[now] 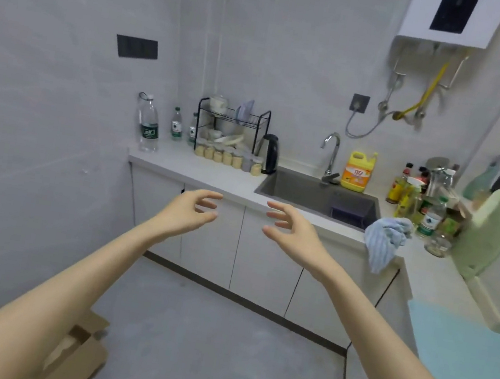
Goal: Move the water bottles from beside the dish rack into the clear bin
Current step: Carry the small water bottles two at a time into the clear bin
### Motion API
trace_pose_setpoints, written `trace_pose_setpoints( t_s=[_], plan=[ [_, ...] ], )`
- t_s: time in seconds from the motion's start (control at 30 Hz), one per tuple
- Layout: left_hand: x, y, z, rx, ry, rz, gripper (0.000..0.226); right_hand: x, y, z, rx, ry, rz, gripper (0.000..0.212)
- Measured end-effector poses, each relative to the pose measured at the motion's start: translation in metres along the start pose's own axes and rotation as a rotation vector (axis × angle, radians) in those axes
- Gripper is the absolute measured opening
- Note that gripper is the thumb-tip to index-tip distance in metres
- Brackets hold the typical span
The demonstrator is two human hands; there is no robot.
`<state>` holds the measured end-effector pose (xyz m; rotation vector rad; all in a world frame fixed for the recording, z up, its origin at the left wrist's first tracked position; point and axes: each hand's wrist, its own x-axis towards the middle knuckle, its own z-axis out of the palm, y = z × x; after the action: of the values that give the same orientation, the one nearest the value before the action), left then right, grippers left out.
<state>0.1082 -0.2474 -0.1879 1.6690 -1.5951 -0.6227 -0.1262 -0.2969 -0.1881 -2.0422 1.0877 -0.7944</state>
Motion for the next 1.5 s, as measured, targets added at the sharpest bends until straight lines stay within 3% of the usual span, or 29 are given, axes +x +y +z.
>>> trace_pose_setpoints(
  t_s=[0.37, 0.87, 1.2, 1.5],
  plan=[
    [0.125, -0.084, -0.096, -0.013, 0.209, -0.095, 0.042, 0.209, -0.018, 0.069, 0.021, -0.134, -0.121, 0.052],
    [0.363, -0.218, -0.226, -0.034, 0.271, -0.073, 0.043, 0.481, -0.037, 0.167, 0.014, -0.053, -0.127, 0.047],
    [0.513, -0.285, -0.259, -0.067, 0.239, -0.102, 0.044, 0.640, -0.018, 0.189, 0.013, -0.001, -0.112, 0.047],
    [0.668, -0.346, -0.267, -0.114, 0.311, -0.149, 0.045, 0.816, 0.032, 0.204, -0.032, -0.032, -0.171, 0.050]
  ],
)
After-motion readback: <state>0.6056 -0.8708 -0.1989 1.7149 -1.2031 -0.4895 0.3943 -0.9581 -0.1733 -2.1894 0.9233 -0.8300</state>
